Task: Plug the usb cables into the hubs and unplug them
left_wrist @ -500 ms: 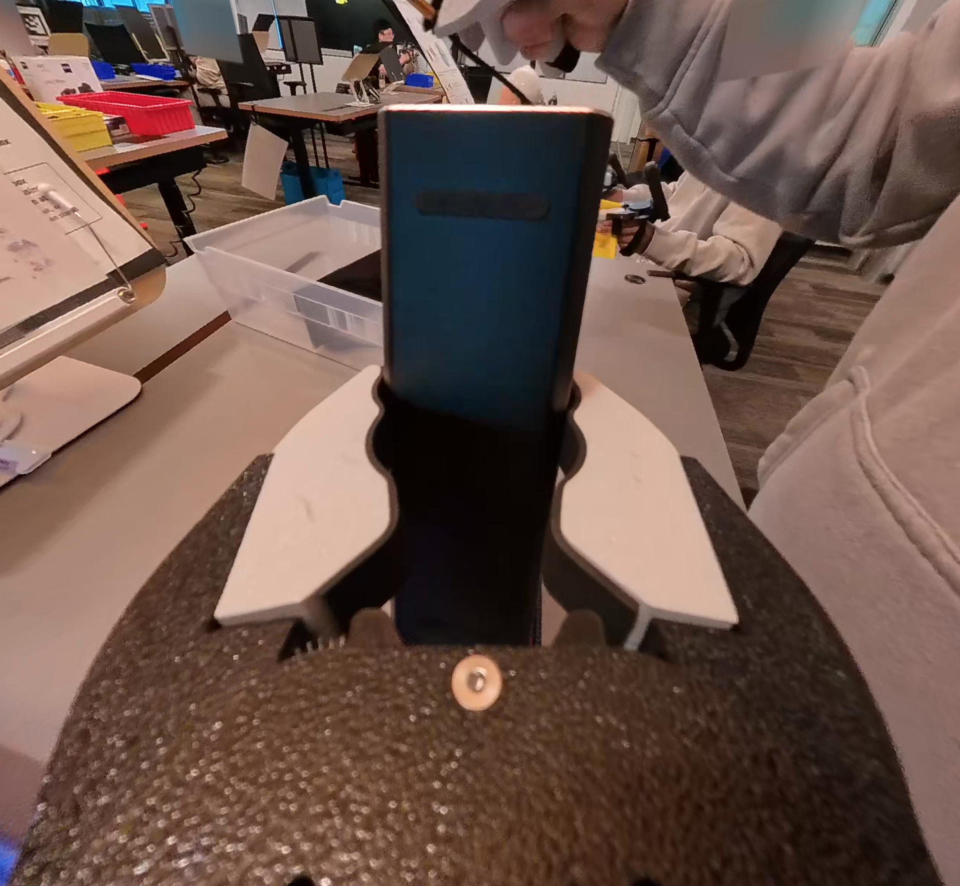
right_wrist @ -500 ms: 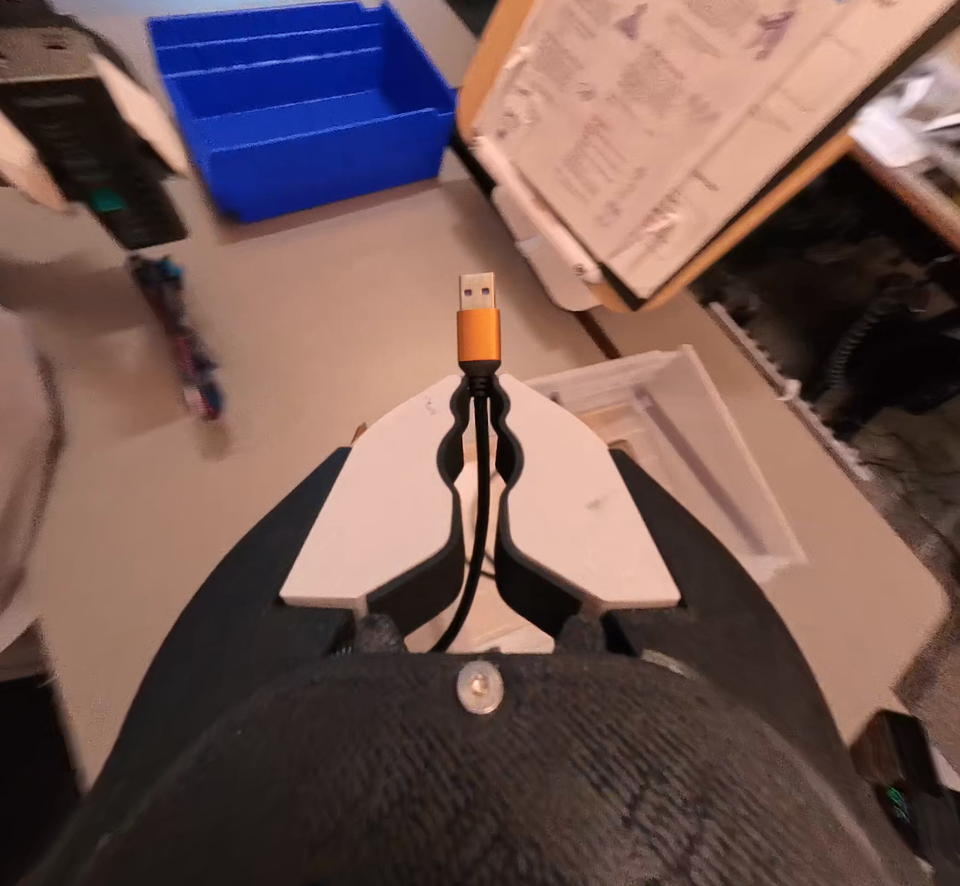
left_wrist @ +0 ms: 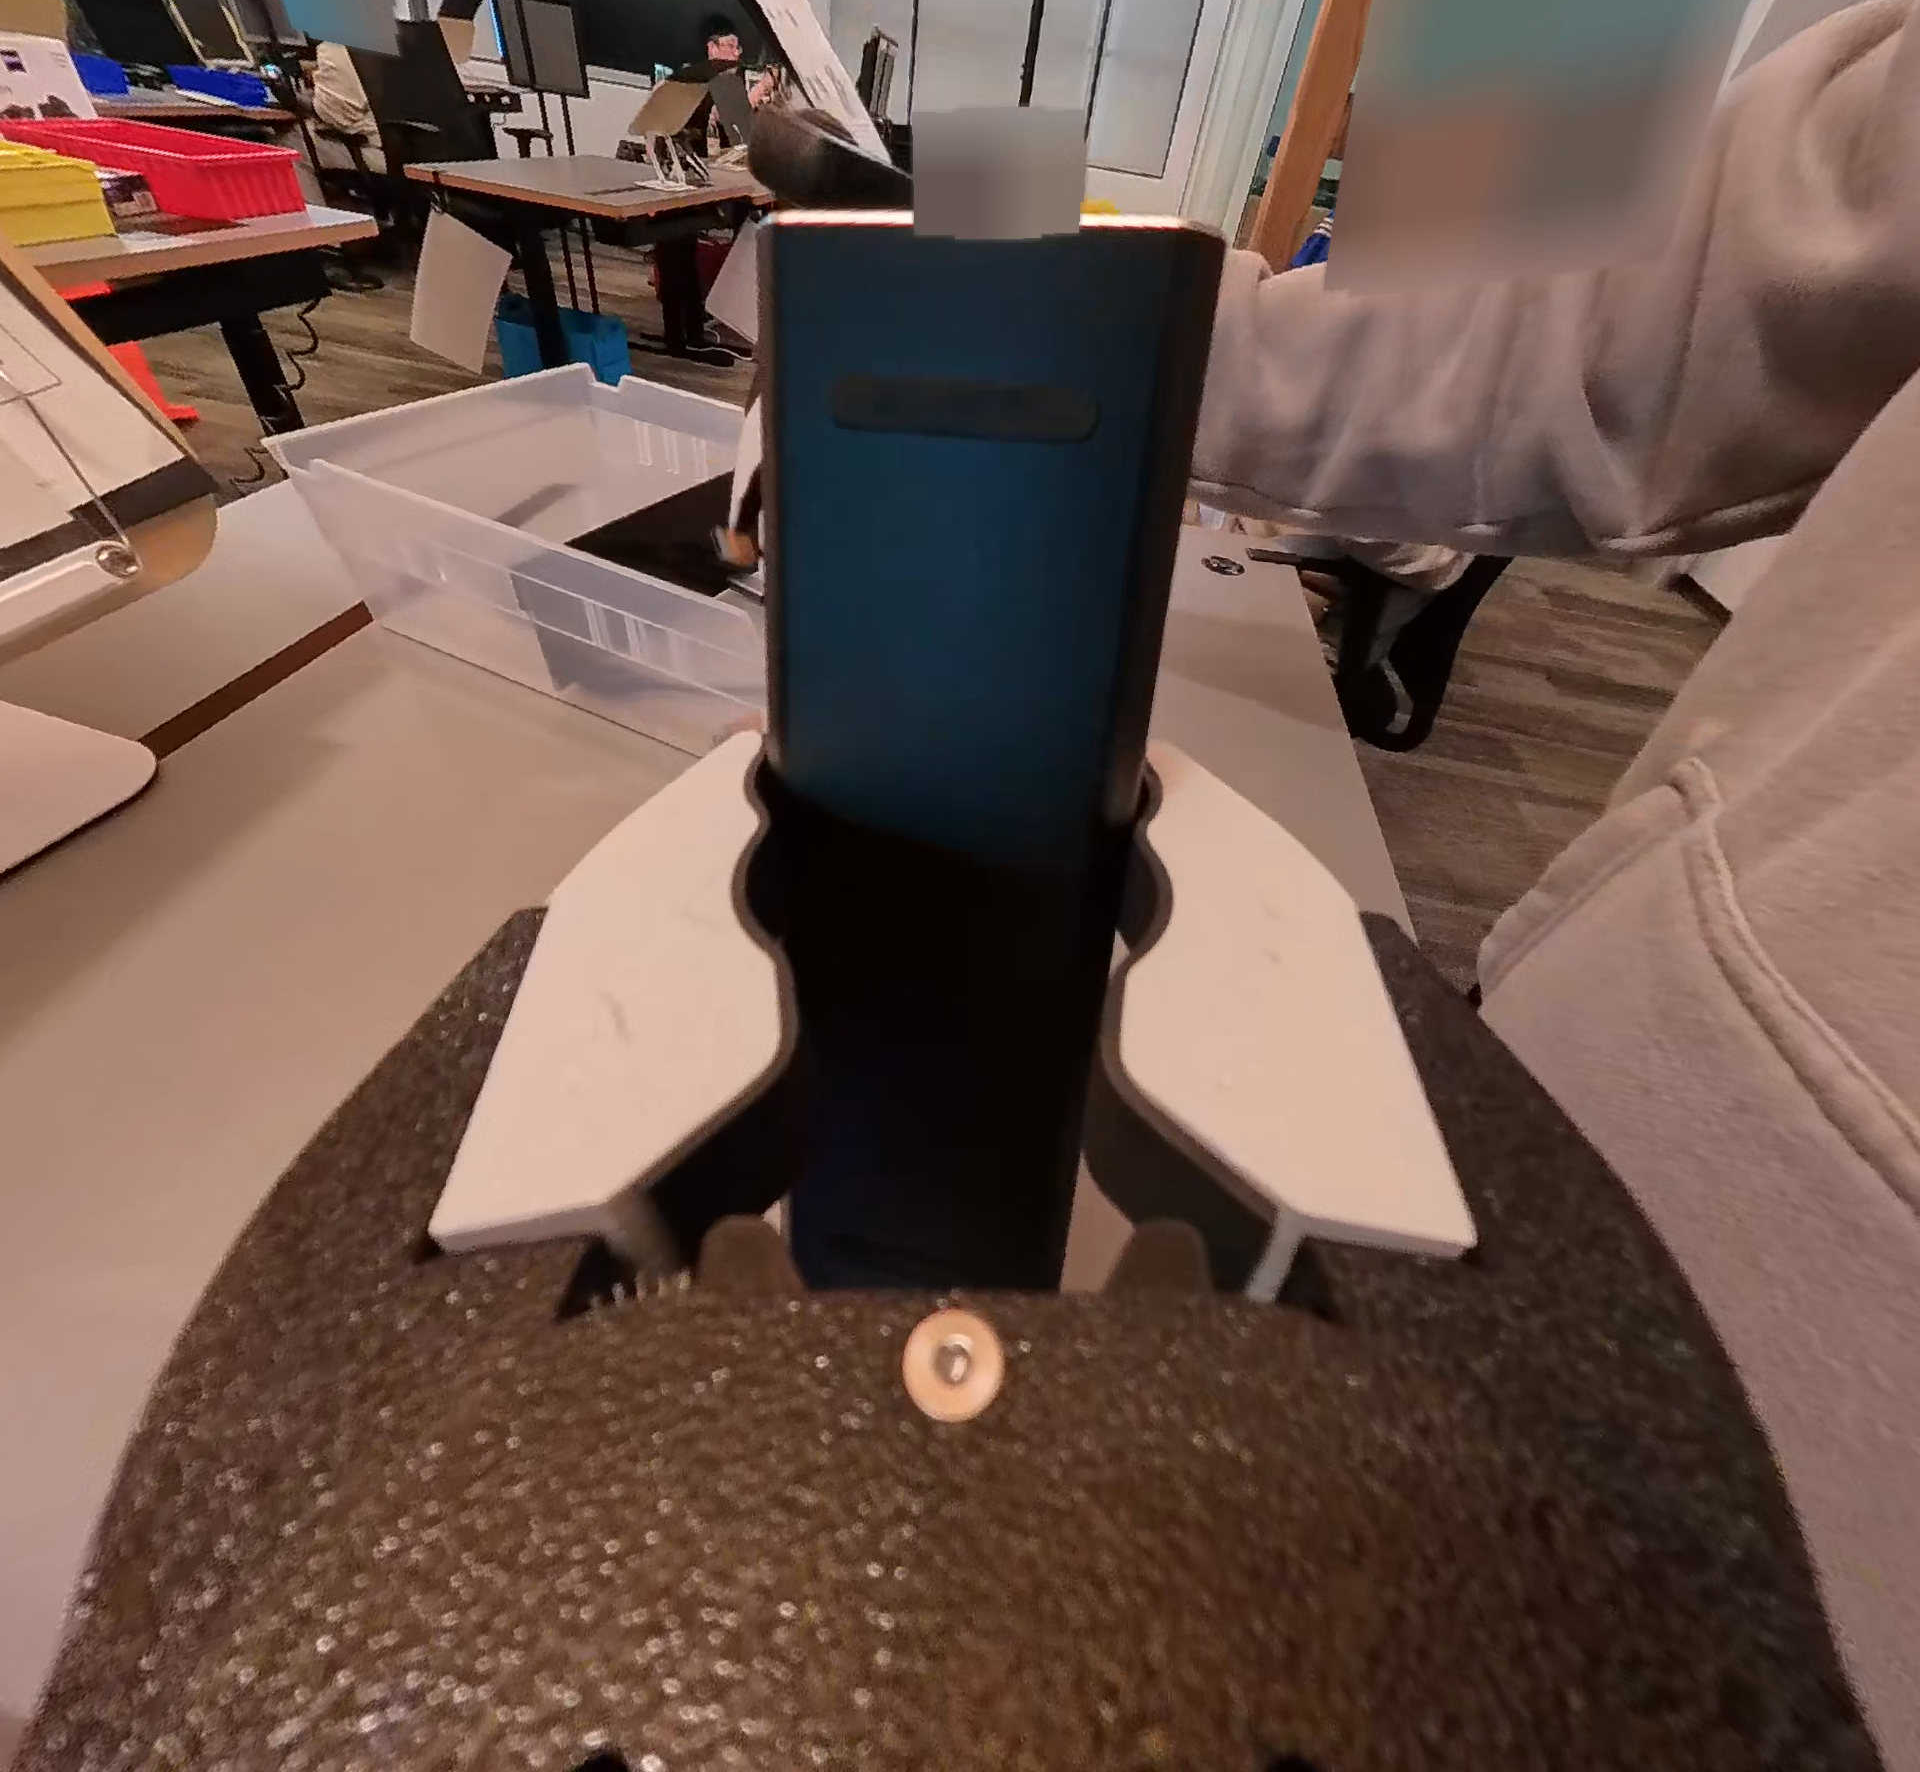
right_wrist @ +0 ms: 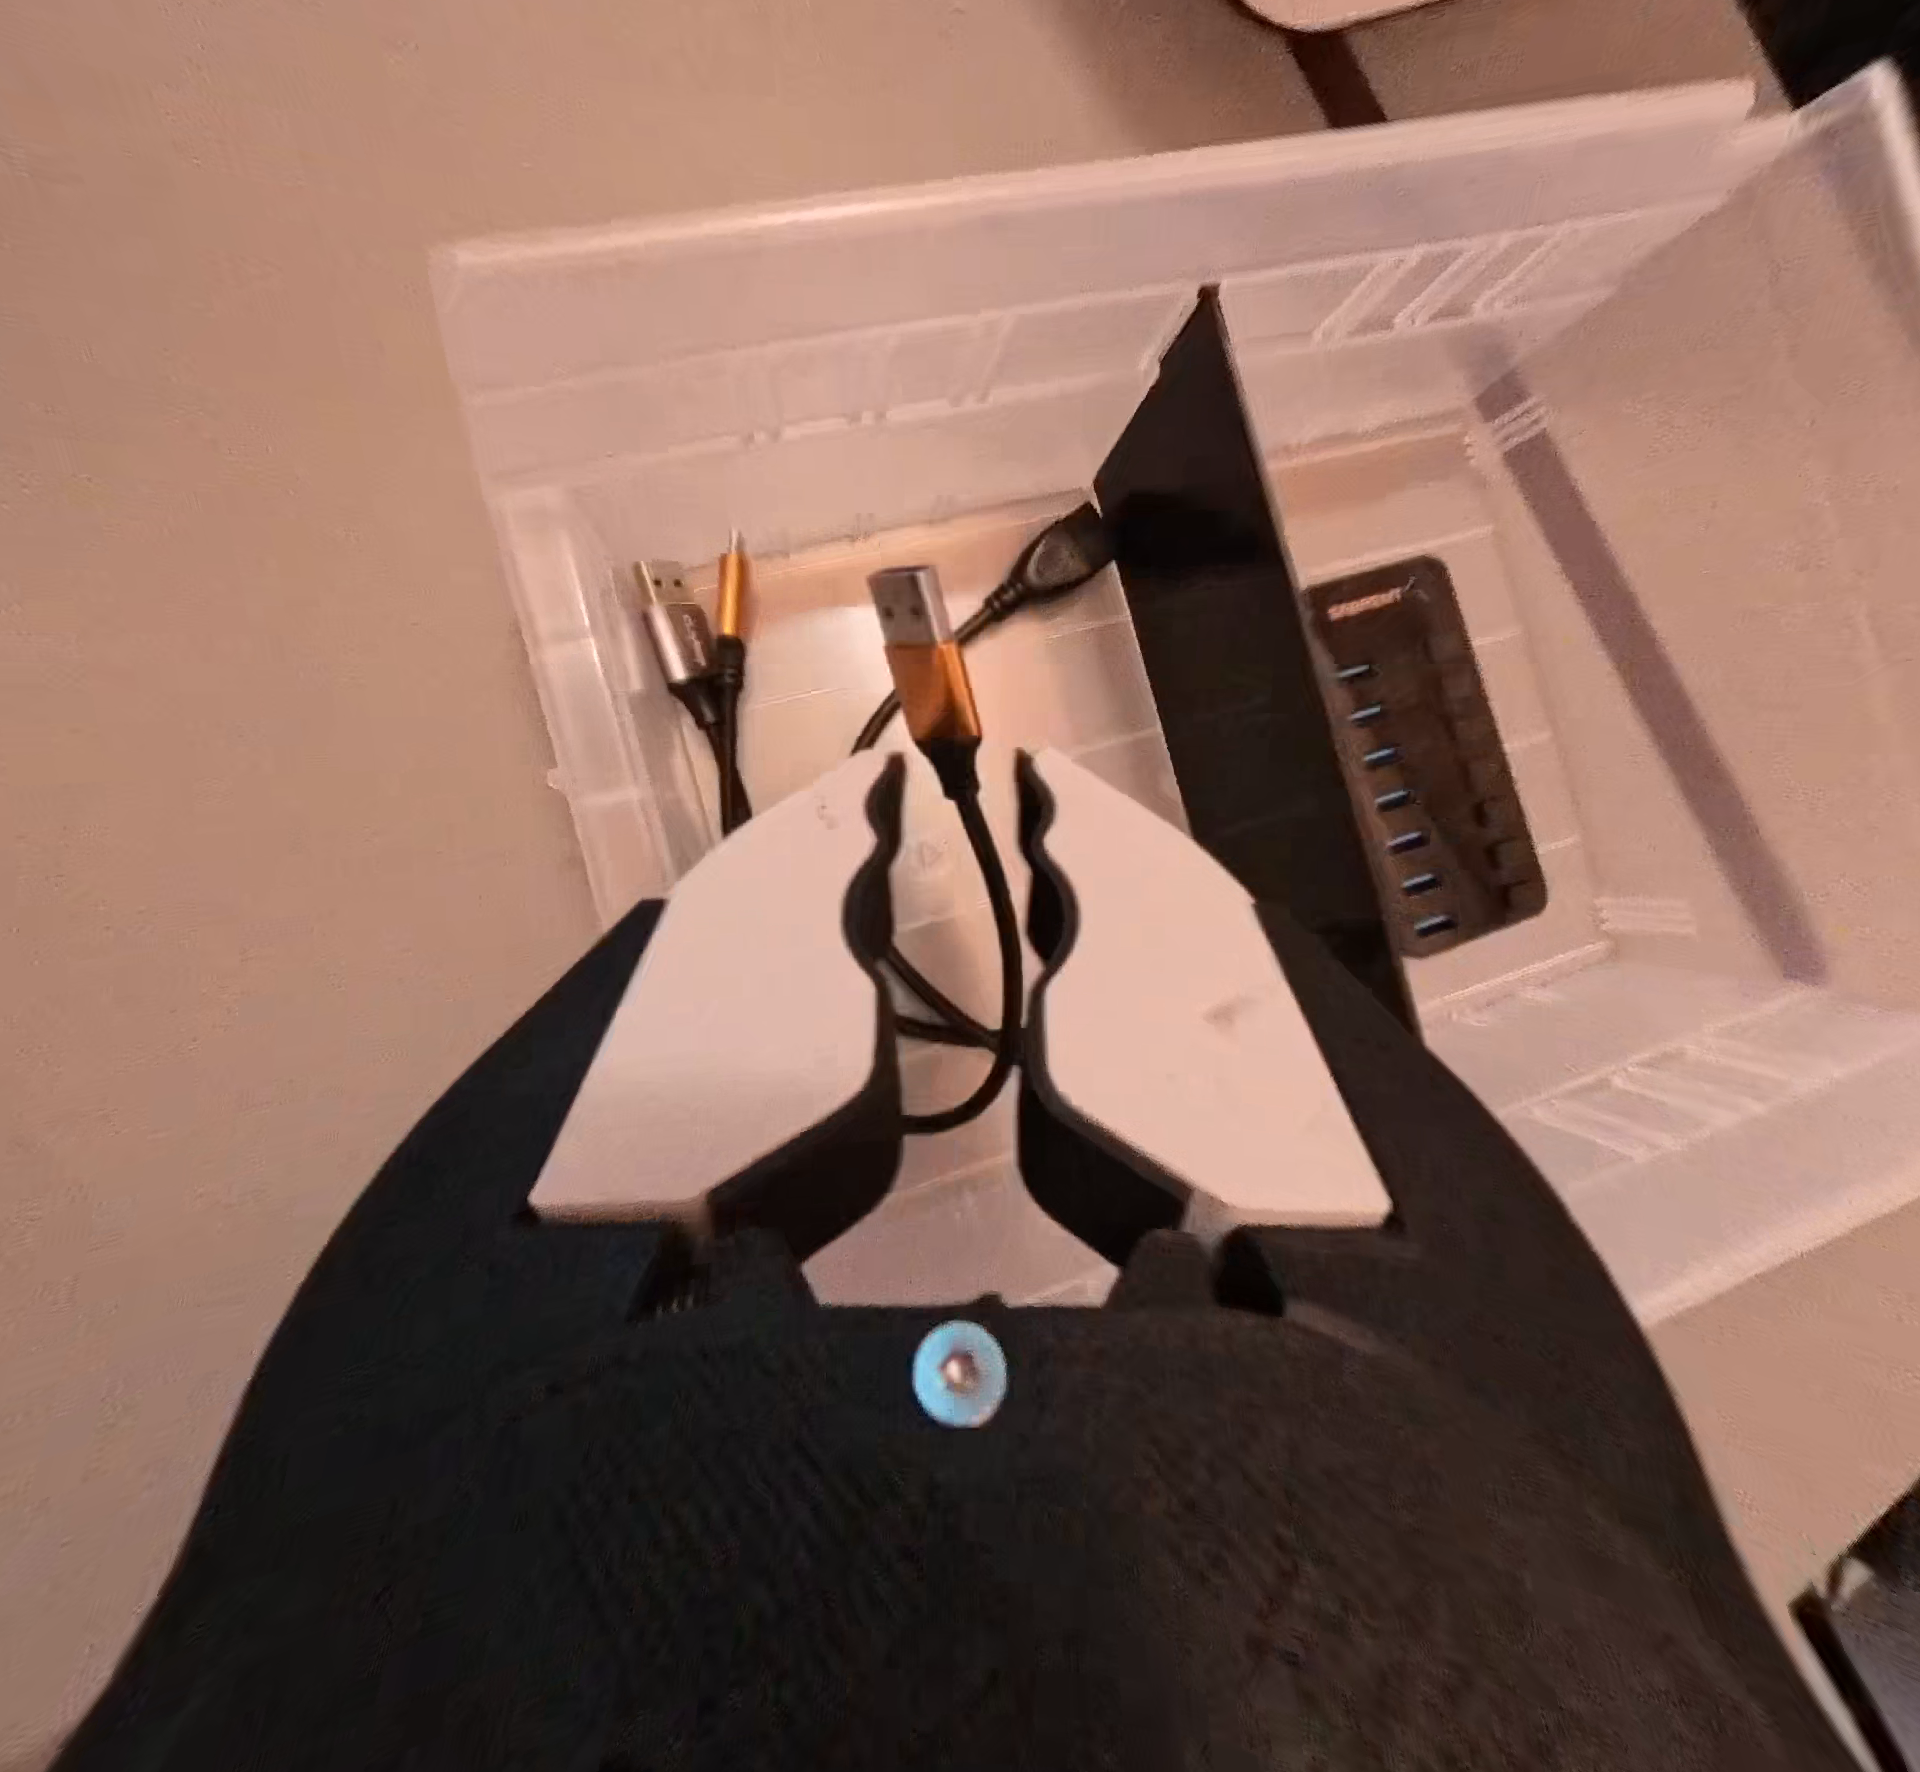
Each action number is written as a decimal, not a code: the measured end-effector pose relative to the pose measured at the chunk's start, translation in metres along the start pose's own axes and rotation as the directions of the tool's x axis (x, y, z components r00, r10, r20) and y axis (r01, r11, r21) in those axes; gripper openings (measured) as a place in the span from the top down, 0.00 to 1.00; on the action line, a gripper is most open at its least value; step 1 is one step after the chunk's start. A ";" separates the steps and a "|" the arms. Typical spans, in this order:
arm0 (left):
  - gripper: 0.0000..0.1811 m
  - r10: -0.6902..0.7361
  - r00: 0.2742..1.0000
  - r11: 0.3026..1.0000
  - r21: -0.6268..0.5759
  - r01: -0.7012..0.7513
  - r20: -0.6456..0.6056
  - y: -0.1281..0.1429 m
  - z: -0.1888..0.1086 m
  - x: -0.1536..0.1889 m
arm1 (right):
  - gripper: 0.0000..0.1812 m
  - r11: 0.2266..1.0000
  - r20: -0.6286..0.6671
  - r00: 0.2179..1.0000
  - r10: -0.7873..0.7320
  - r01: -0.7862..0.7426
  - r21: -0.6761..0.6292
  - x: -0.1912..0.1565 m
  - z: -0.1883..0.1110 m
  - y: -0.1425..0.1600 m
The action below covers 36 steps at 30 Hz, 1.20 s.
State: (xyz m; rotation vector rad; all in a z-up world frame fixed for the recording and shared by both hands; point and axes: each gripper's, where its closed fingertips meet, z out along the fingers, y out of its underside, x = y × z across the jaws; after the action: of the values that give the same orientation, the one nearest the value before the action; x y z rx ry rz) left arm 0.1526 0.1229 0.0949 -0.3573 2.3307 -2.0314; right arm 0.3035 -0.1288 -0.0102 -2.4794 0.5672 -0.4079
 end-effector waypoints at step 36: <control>0.66 -0.061 0.992 0.936 0.339 0.094 -0.107 -0.024 -0.006 0.013 | 0.87 0.847 0.611 0.787 -0.085 -0.265 0.460 -0.262 -0.032 -0.207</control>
State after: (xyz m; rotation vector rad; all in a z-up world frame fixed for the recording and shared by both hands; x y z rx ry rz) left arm 0.1421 0.1237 0.1209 -0.3471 1.9763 -2.4865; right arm 0.1279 0.1374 0.0929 -1.8689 0.2476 0.2738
